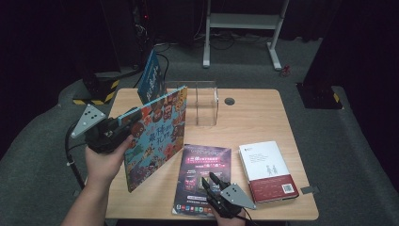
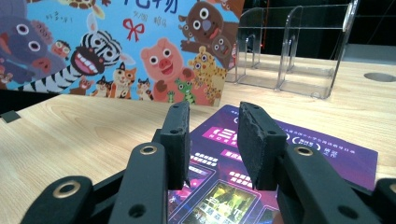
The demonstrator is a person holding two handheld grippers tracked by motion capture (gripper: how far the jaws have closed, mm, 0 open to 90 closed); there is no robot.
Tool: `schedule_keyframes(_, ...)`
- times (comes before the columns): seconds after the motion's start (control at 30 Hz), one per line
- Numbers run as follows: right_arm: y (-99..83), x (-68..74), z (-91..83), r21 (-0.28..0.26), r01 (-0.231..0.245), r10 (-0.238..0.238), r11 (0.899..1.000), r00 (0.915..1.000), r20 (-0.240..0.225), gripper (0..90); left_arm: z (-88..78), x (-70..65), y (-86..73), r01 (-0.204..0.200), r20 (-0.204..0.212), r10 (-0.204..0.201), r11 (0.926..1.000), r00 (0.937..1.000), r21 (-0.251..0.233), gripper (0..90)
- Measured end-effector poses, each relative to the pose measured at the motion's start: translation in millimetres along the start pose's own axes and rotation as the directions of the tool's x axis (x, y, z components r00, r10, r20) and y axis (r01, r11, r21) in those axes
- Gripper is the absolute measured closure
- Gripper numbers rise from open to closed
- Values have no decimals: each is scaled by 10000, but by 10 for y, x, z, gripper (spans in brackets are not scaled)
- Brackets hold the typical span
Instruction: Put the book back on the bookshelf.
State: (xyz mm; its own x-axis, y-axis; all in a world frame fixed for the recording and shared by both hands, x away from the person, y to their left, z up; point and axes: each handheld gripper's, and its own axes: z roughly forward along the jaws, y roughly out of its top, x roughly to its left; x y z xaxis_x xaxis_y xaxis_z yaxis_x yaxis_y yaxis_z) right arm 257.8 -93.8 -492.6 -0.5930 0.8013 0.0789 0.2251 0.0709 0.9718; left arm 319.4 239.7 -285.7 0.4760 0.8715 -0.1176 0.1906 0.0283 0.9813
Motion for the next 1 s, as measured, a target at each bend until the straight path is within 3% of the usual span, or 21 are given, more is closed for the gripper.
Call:
schedule_keyframes(0.2, 19, -26, -30, -102, -83, 83, 9999, 10000, 54, 642, -9, 1, 94, -141, -200, 137, 9997, 9997, -177, 809)
schedule_keyframes(0.63, 13, -26, -21, -71, -44, 45, 10000, 10000, 27, 648, -67, 93, 212, -23, -640, -15, 9982, 9980, -596, 809)
schedule_keyframes(1.0, 17, -38, -26, -112, -78, 78, 9999, 10000, 22, 651, 61, 117, 243, -168, -1248, 90, 9980, 9921, -617, 809)
